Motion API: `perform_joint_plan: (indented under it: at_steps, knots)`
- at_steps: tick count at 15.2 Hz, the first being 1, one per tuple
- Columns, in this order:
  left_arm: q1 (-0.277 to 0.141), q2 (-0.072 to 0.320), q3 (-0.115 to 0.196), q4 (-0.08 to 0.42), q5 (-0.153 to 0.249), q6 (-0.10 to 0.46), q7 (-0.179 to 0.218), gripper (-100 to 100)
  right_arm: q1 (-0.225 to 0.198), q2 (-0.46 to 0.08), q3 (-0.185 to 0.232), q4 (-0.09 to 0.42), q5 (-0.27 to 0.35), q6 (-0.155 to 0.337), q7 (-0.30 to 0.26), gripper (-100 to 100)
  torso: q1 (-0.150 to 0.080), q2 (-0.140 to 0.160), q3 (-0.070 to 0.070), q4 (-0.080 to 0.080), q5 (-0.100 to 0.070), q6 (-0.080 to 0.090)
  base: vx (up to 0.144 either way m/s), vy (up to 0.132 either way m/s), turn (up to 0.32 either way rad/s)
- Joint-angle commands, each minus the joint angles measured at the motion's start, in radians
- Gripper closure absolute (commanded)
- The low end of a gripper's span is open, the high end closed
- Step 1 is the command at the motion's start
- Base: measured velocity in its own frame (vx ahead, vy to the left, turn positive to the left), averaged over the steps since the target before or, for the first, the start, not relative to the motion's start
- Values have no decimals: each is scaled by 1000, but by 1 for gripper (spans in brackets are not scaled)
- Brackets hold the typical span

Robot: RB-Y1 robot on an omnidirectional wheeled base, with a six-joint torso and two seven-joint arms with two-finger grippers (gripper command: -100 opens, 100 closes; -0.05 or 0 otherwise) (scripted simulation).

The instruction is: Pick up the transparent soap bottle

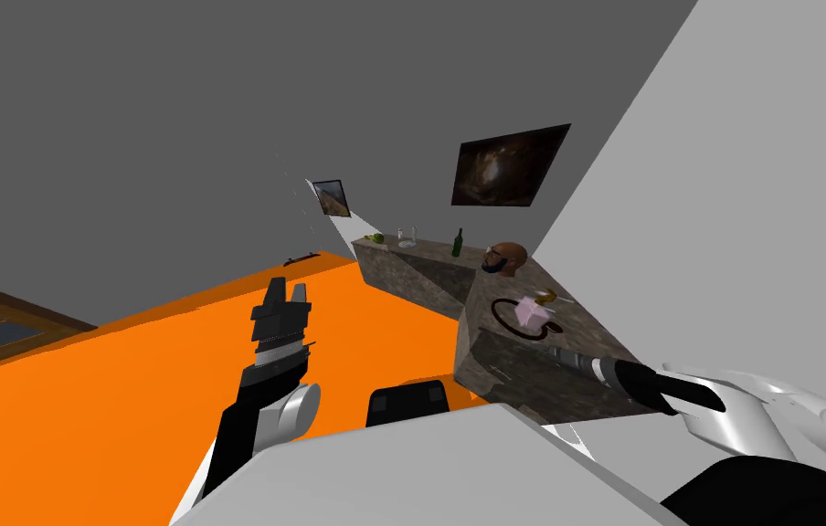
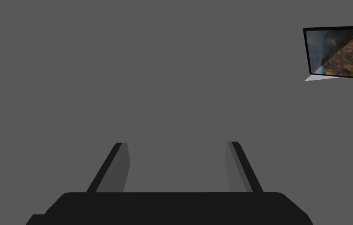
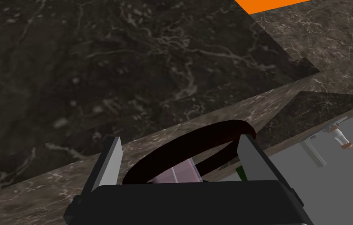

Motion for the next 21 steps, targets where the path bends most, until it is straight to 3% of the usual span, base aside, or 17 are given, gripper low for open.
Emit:
perform_joint_plan:
  at_steps: [1,5,10,13,14,17,21]
  knots:
    - [0,0,0,0,0,0,0,0,31,-50,-11,6,-30,11,14,-100,0,0,0,0,0,0,27,72,106]
    - [0,0,0,0,0,0,0,0,38,-109,3,31,-46,18,16,-100,0,0,0,0,0,0,20,55,52]
    - [0,0,0,0,0,0,0,0,56,-223,39,97,-87,37,23,-100,-1,-1,-1,0,0,0,32,51,93]
    - [0,0,0,0,0,0,0,0,56,-234,39,97,-87,37,23,-100,-1,-1,-1,0,0,1,26,35,24]
    - [0,0,0,0,0,0,0,0,61,-268,49,115,-99,43,25,-100,-2,0,0,0,-1,1,20,24,41]
    - [0,0,0,0,0,0,0,0,61,-268,49,115,-99,43,25,-100,-3,0,0,0,-1,1,18,17,40]
    - [0,0,0,0,0,0,0,0,76,-362,78,163,-132,58,30,-100,-2,-2,-1,0,0,0,56,29,115]
